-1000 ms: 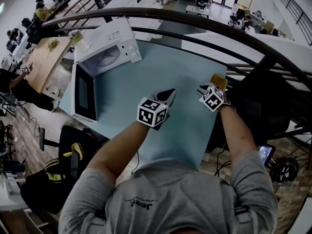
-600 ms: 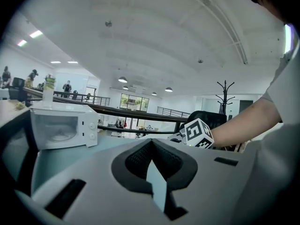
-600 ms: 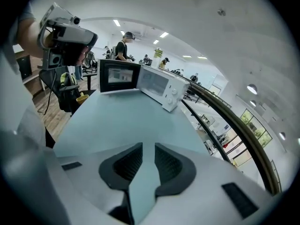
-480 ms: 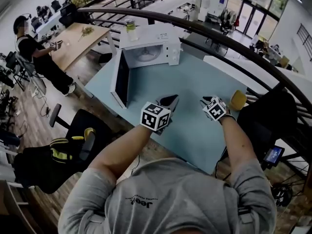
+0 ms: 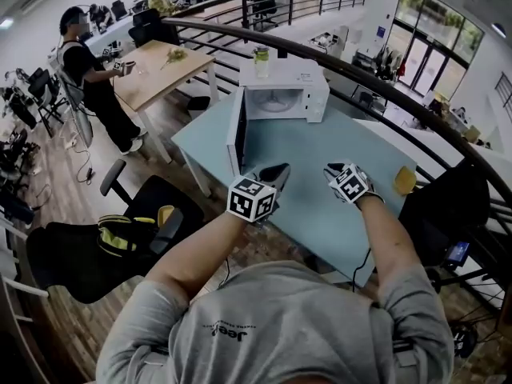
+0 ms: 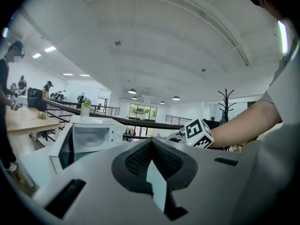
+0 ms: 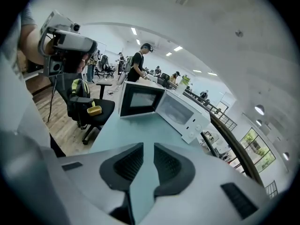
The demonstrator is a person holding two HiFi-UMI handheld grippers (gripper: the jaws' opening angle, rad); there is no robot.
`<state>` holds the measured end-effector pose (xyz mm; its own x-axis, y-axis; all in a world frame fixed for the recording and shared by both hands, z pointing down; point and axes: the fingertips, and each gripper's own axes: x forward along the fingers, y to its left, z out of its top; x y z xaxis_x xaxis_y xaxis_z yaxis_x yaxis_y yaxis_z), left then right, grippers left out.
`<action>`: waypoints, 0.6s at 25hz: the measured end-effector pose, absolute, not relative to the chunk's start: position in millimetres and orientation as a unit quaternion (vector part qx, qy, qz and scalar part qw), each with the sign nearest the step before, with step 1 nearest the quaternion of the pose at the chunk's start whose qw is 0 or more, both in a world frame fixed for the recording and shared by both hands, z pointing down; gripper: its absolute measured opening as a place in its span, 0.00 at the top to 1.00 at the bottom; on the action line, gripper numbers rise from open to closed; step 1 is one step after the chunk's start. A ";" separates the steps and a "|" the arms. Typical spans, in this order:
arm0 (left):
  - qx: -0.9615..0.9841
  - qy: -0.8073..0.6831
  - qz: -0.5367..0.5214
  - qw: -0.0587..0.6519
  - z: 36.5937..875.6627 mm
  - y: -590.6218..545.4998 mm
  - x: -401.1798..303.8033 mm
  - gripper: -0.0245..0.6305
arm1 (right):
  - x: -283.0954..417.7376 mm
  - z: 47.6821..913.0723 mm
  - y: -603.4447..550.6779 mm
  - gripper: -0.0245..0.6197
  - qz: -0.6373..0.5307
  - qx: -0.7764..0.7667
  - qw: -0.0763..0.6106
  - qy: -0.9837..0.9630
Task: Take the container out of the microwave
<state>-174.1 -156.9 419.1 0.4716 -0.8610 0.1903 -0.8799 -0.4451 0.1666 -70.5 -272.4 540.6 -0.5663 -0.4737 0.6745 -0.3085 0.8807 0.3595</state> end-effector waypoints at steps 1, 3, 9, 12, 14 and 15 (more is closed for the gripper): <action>0.848 -0.515 0.037 0.120 416.9 -148.9 -181.5 0.95 | -78.6 534.4 -265.8 0.84 -0.103 0.222 0.403 -0.882; 0.846 -0.520 0.035 0.116 412.3 -133.7 -194.7 0.95 | -93.1 522.3 -252.8 0.84 -0.100 0.222 0.387 -0.889; 0.843 -0.527 0.028 0.110 407.5 -92.7 -223.3 0.95 | -117.3 499.6 -206.9 0.87 -0.050 0.223 0.335 -0.914; 0.841 -0.531 0.026 0.100 405.4 -76.6 -233.0 0.95 | -120.0 490.6 -187.2 0.88 -0.021 0.225 0.306 -0.925; 0.840 -0.534 0.024 0.098 404.4 -66.8 -238.5 0.95 | -117.7 484.9 -178.3 0.88 -0.003 0.229 0.287 -0.930; 0.839 -0.535 0.023 0.097 403.7 -62.7 -240.6 0.95 | -115.3 481.6 -175.2 0.89 0.006 0.231 0.277 -0.933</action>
